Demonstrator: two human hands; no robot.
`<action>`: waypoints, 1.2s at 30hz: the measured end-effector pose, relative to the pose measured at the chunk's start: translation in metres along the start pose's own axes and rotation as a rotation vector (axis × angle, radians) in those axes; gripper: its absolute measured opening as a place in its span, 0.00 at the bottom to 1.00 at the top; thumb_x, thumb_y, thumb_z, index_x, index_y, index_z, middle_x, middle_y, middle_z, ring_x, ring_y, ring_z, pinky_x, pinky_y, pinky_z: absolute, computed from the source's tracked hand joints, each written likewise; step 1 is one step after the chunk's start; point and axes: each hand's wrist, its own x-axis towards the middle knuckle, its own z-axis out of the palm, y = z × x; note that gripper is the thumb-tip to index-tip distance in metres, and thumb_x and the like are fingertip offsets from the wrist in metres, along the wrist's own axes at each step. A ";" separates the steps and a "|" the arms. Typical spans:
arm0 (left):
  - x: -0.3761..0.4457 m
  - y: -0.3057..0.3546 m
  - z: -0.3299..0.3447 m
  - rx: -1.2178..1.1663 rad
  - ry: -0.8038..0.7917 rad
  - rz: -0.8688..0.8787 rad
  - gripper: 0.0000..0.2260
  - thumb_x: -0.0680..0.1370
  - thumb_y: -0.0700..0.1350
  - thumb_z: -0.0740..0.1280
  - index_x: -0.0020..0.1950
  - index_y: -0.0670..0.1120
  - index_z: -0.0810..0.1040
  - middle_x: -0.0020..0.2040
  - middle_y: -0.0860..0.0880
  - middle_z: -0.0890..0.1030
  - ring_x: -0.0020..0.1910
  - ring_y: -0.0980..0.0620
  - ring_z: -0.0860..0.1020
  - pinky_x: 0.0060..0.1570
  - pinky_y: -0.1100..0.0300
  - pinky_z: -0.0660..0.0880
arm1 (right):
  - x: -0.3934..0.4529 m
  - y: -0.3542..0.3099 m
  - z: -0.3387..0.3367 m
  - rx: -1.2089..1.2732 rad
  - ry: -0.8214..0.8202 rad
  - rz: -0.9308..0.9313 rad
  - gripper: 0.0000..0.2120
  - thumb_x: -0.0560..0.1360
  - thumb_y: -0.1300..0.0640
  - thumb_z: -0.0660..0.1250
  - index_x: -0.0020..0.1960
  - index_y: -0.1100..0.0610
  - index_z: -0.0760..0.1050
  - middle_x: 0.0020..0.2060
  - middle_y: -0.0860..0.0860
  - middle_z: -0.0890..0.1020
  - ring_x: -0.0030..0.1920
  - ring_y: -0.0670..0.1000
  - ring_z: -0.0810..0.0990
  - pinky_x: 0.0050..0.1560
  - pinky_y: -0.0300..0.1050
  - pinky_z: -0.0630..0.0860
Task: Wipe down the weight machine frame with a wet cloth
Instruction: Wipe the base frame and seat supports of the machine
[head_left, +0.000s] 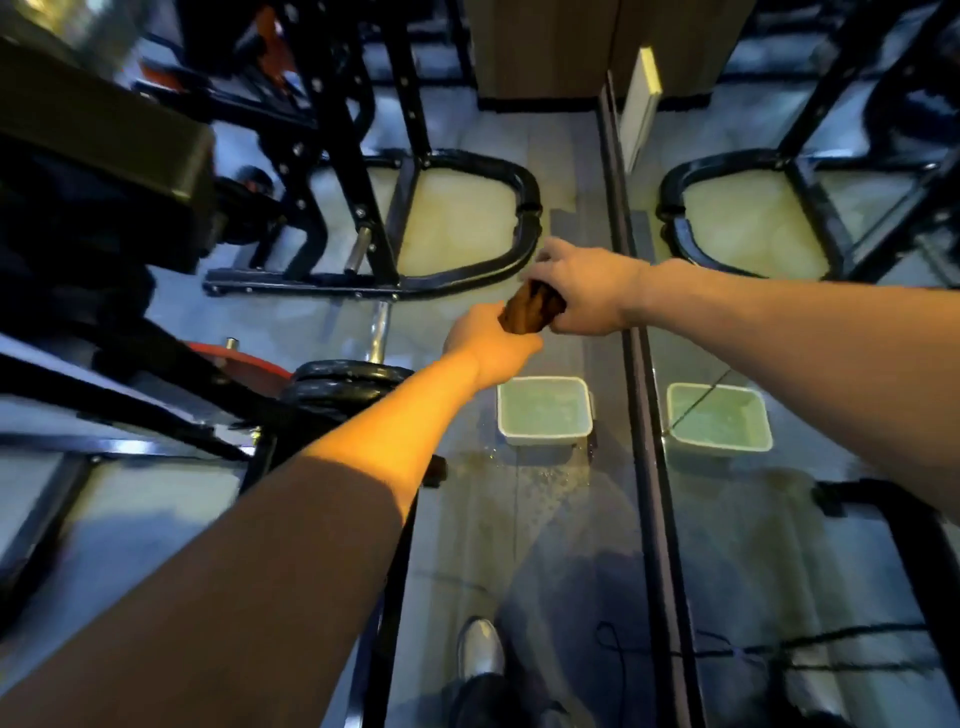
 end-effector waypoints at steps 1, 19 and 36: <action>-0.014 0.008 -0.011 -0.102 0.024 -0.023 0.07 0.74 0.46 0.73 0.40 0.50 0.76 0.35 0.46 0.78 0.33 0.45 0.77 0.32 0.56 0.74 | -0.005 -0.010 -0.012 0.030 0.065 -0.039 0.33 0.74 0.50 0.73 0.76 0.49 0.65 0.66 0.52 0.69 0.56 0.57 0.78 0.56 0.55 0.79; -0.283 0.013 -0.183 0.185 0.099 -0.068 0.15 0.74 0.42 0.71 0.33 0.48 0.67 0.27 0.50 0.71 0.27 0.49 0.70 0.30 0.58 0.66 | -0.083 -0.266 -0.133 -0.406 0.041 -0.520 0.08 0.78 0.48 0.64 0.47 0.53 0.75 0.39 0.51 0.82 0.39 0.55 0.80 0.43 0.53 0.80; -0.510 -0.059 -0.249 -0.038 0.741 -0.270 0.13 0.71 0.48 0.75 0.38 0.49 0.71 0.35 0.47 0.75 0.37 0.43 0.77 0.35 0.55 0.71 | -0.157 -0.516 -0.181 0.029 -0.348 -0.626 0.36 0.71 0.59 0.79 0.72 0.54 0.63 0.53 0.51 0.79 0.47 0.52 0.81 0.46 0.47 0.80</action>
